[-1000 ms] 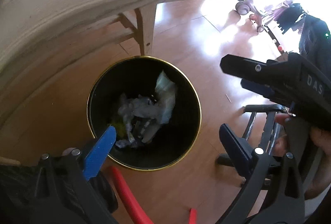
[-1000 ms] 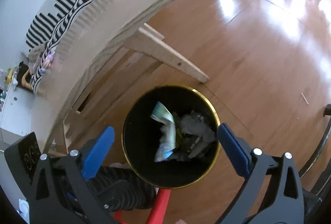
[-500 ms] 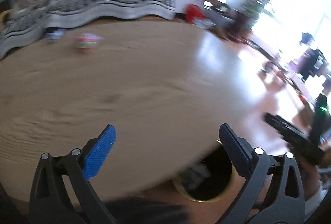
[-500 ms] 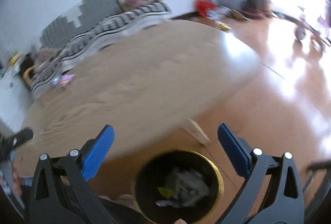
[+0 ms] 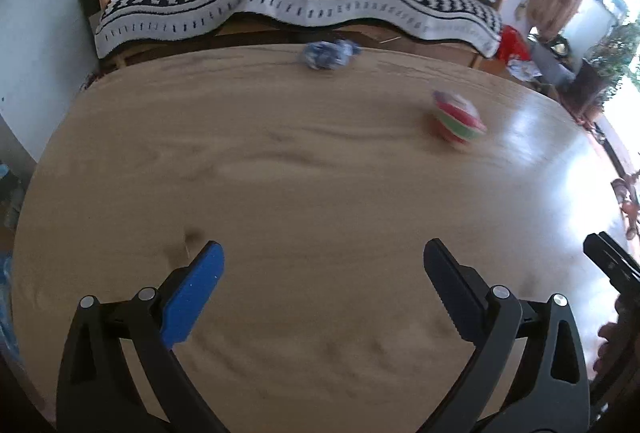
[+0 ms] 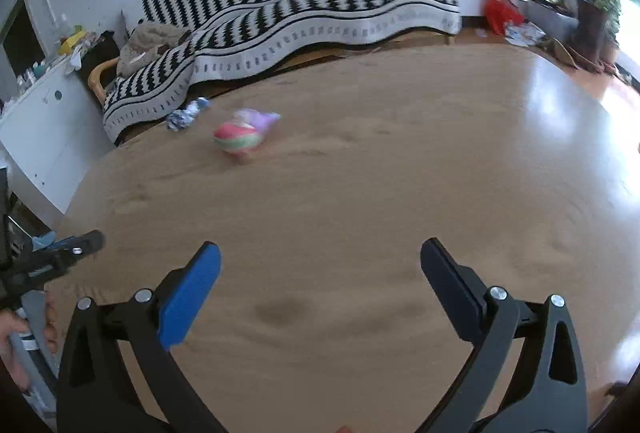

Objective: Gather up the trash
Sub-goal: 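Move both grippers back over the table toward the foil wrapper and toy, then grasp the crumpled foil wrapper with the left gripper while the right grasps the pink-purple toy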

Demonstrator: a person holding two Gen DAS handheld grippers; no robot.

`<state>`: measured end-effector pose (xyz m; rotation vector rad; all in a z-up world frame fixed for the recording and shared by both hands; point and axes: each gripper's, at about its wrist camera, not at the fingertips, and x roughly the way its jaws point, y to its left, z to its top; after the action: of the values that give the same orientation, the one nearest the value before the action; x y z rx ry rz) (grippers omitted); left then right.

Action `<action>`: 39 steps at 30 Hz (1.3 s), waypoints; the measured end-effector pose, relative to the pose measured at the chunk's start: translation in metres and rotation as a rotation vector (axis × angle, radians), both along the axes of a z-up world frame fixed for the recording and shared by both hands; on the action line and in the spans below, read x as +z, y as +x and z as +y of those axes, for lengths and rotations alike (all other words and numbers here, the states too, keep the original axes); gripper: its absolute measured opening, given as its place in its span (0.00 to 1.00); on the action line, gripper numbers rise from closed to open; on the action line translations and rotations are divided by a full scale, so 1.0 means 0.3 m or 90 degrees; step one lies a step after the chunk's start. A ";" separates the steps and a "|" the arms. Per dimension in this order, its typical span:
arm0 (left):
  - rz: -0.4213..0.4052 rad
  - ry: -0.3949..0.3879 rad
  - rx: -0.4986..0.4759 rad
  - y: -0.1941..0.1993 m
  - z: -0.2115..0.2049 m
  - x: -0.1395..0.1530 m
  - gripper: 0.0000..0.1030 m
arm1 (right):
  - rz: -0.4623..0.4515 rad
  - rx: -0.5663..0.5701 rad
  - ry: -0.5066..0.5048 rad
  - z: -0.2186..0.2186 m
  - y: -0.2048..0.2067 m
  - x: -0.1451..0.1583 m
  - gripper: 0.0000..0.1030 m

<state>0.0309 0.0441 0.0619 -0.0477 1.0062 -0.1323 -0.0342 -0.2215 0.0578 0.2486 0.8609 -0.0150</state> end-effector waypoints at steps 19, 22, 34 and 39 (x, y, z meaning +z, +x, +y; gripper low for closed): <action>-0.007 0.083 -0.113 0.772 -0.095 -0.193 0.95 | 0.112 -0.053 -0.096 0.234 0.765 -0.196 0.94; -0.039 0.070 -0.140 0.800 -0.117 -0.204 0.95 | 0.103 -0.013 -0.117 0.246 0.759 -0.240 0.95; -0.048 0.068 -0.173 0.841 -0.152 -0.205 0.95 | 0.063 0.056 -0.124 0.232 0.735 -0.235 0.95; -0.048 0.068 -0.173 0.842 -0.152 -0.205 0.95 | 0.062 0.057 -0.123 0.233 0.715 -0.232 0.95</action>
<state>0.2834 -0.0014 0.0005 0.1917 0.9390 -0.3261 0.1804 -0.1515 -0.0118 0.0275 0.9596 -0.0270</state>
